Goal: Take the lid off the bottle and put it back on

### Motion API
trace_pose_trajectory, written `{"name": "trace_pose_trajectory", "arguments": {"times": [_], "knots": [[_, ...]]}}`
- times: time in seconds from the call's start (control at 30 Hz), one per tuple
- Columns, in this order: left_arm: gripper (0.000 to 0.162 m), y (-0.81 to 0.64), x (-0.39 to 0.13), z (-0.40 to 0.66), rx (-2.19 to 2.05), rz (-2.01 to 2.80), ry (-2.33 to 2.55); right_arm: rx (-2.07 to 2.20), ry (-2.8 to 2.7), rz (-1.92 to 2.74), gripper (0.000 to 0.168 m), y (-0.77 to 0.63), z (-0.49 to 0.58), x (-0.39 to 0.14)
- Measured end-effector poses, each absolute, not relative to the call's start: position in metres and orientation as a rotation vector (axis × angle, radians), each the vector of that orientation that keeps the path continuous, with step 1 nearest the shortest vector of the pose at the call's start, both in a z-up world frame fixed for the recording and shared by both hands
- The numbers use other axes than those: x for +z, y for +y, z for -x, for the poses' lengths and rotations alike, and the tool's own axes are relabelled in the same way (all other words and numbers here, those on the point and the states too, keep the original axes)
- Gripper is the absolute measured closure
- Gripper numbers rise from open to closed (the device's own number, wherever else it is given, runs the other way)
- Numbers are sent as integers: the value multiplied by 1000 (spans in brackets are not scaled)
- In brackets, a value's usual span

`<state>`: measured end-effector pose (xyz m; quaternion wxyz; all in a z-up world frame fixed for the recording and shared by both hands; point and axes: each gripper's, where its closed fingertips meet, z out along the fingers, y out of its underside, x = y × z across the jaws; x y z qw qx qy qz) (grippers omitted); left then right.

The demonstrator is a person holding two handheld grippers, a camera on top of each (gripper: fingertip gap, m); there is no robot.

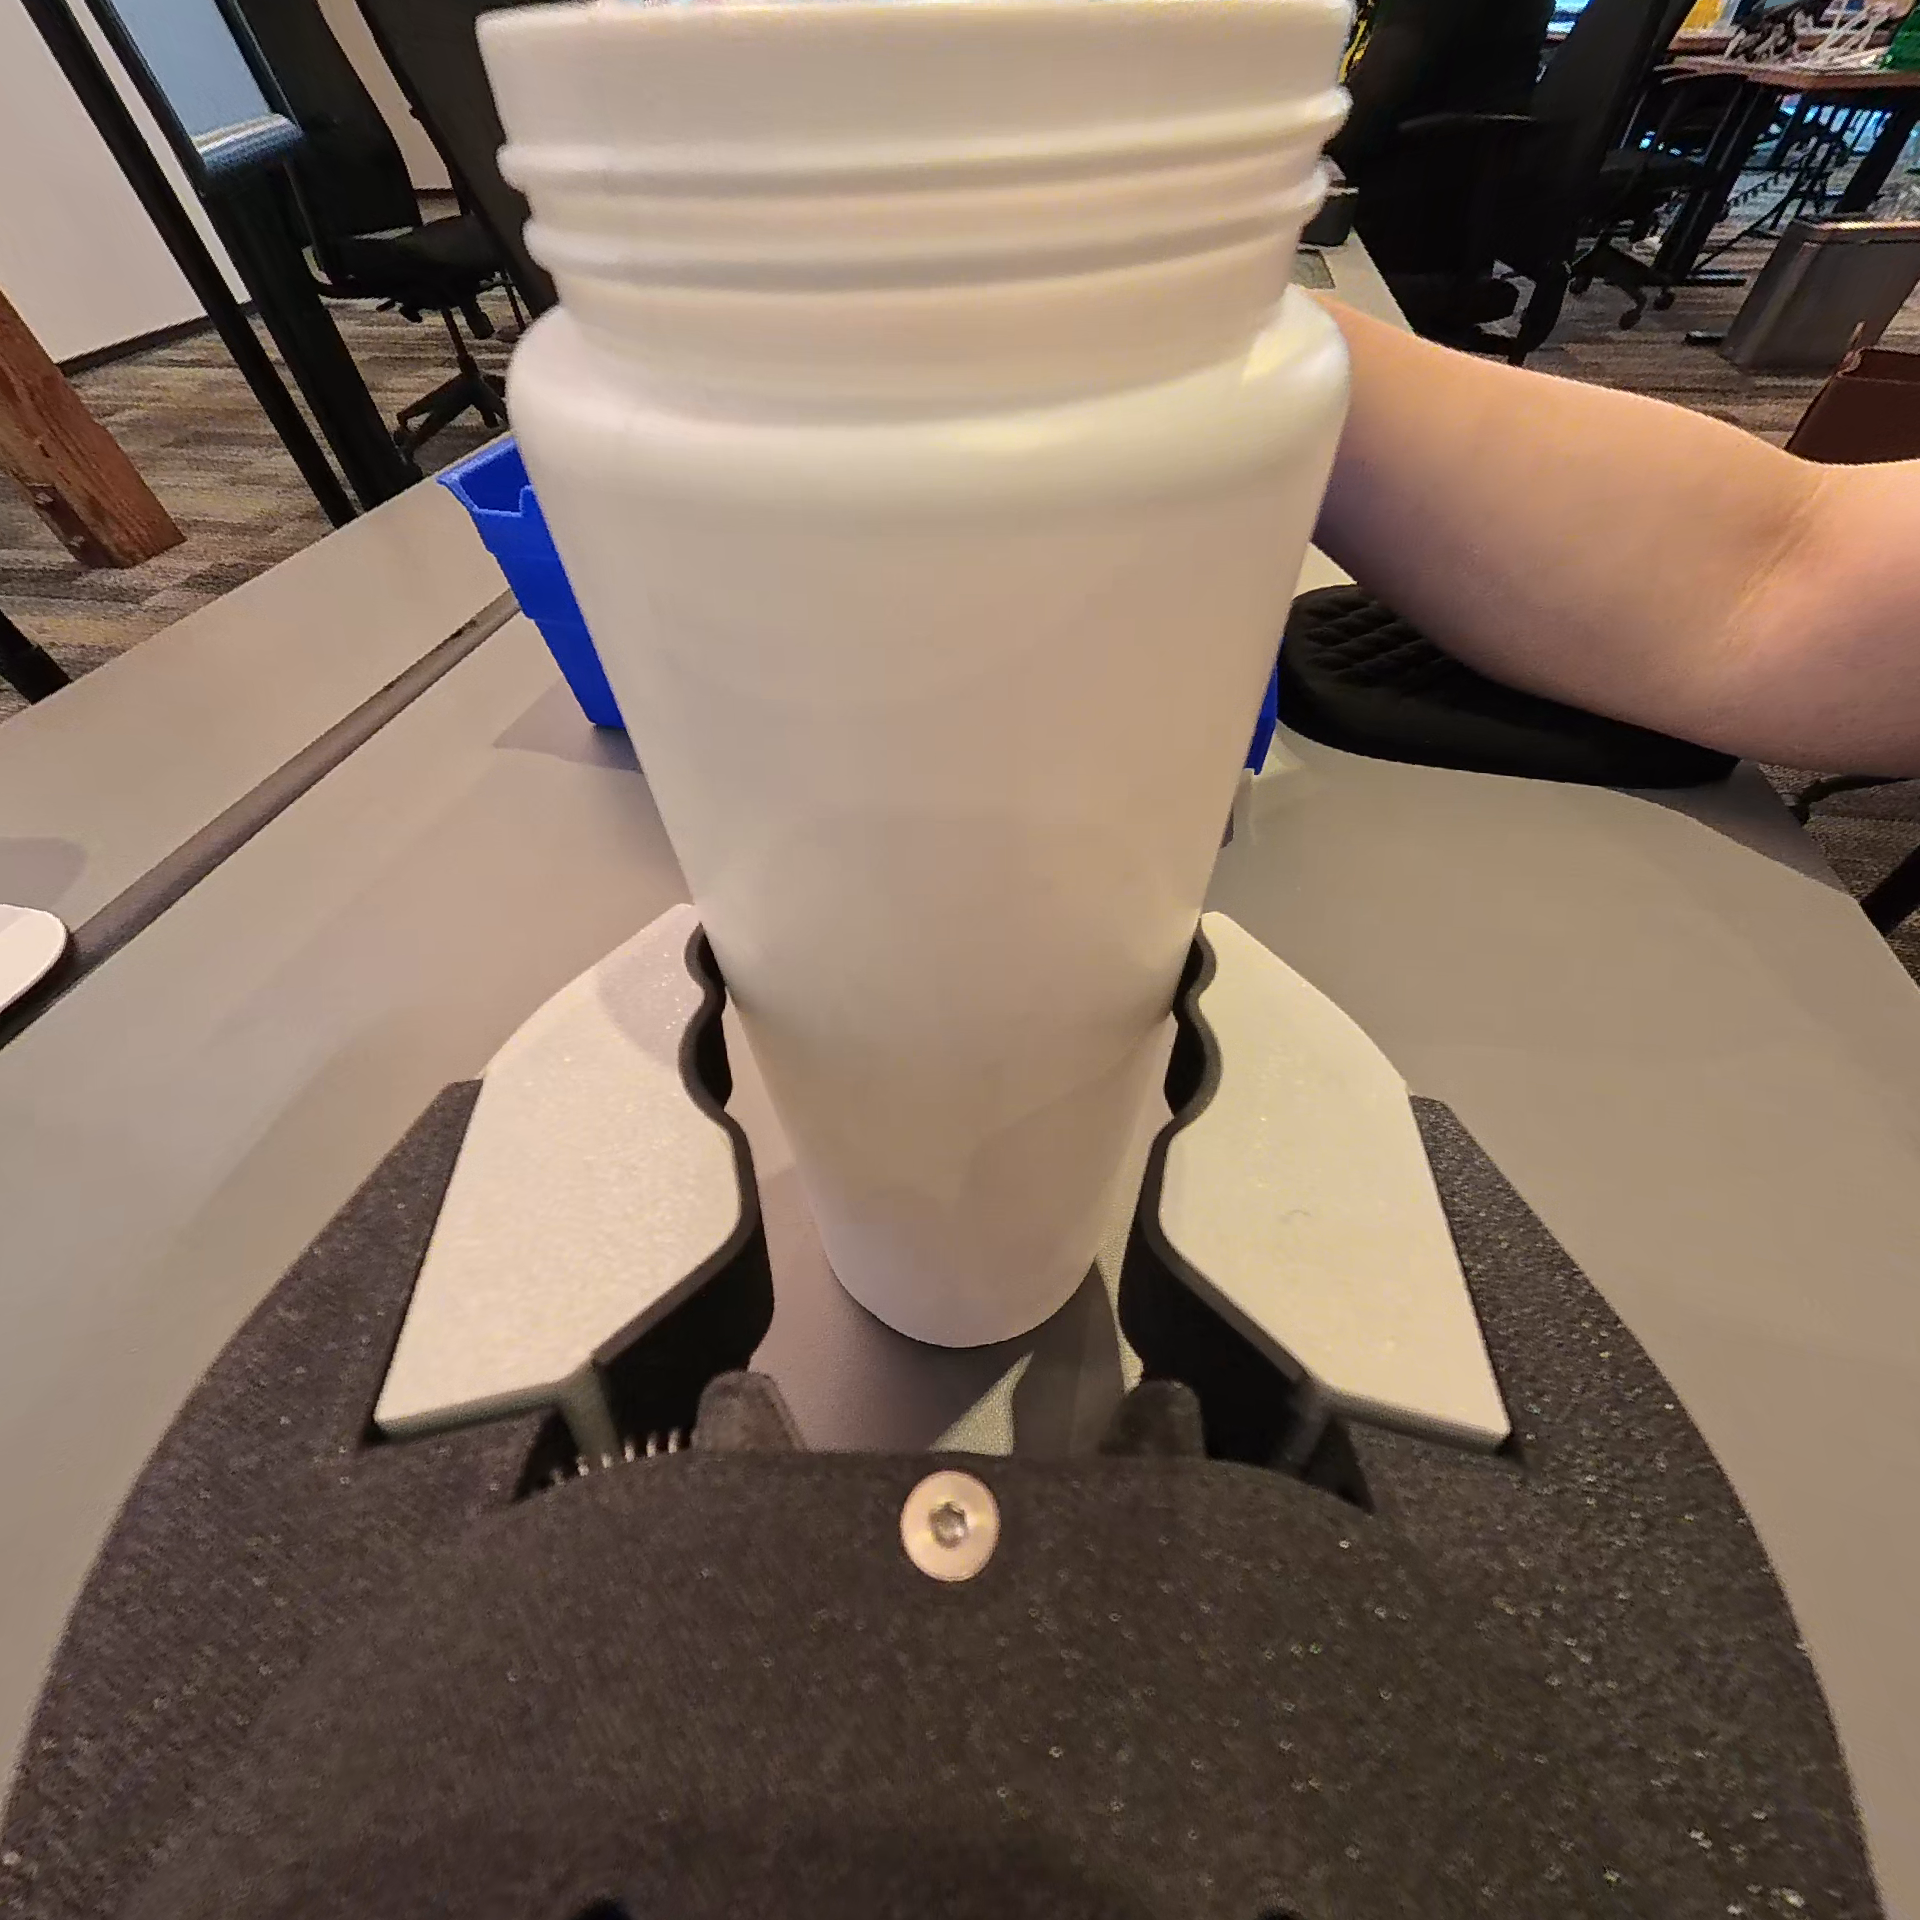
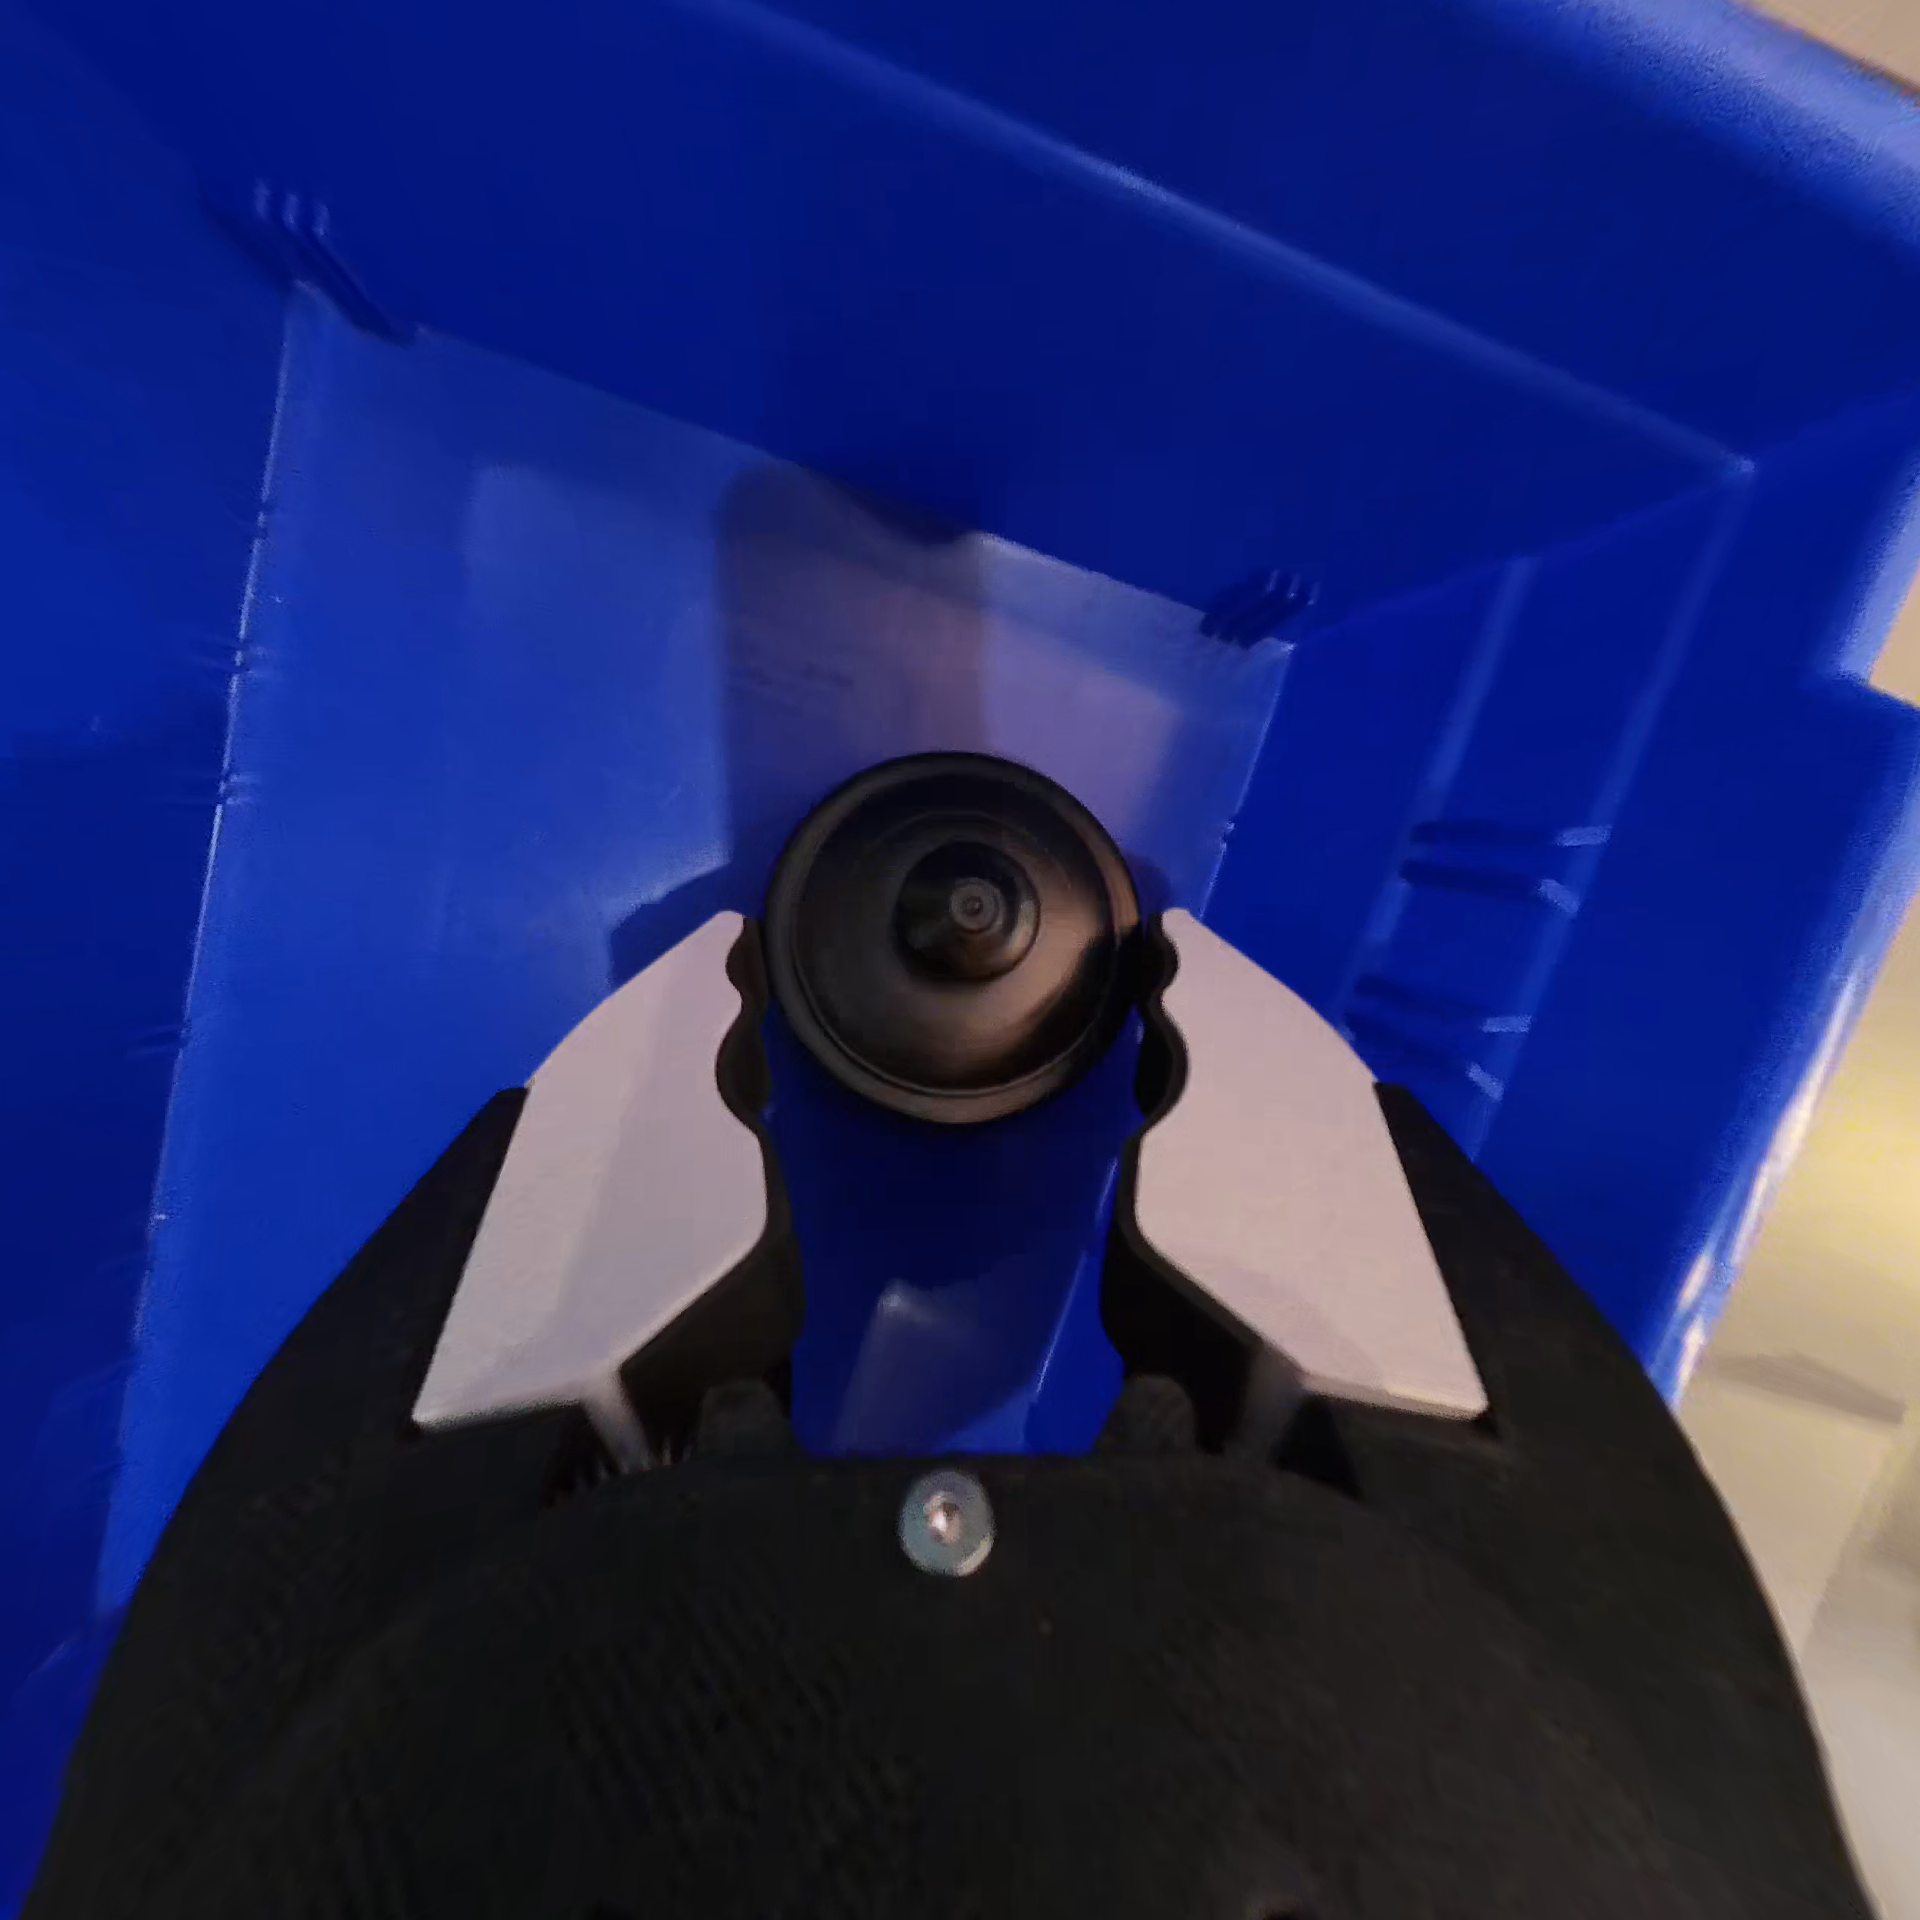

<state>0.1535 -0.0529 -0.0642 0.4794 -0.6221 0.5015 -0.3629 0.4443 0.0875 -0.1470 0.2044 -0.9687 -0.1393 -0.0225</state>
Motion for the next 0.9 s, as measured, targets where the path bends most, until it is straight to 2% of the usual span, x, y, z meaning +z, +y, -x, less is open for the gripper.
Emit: {"name": "trace_pose_trajectory", "arguments": {"times": [0.27,0.47,0.57,0.7,0.8,0.9], "knots": [[79,-53,-64,-154,-888,1518,1222,-88,-418,2771,96,81,-444,-158],[79,-52,-64,-153,-885,1516,1216,-114,-408,2792,97,77,-443,-146],[79,-50,-64,-153,-880,1514,1201,-100,-438,2647,97,82,-433,-106],[79,-44,-63,-149,-859,1532,1166,-19,-539,2177,97,91,-384,-4],[79,-36,-63,-144,-847,1553,1120,300,-762,1714,93,63,-293,66],[79,-30,-62,-140,-860,1573,1073,627,-955,1364,90,12,-213,95]]}}
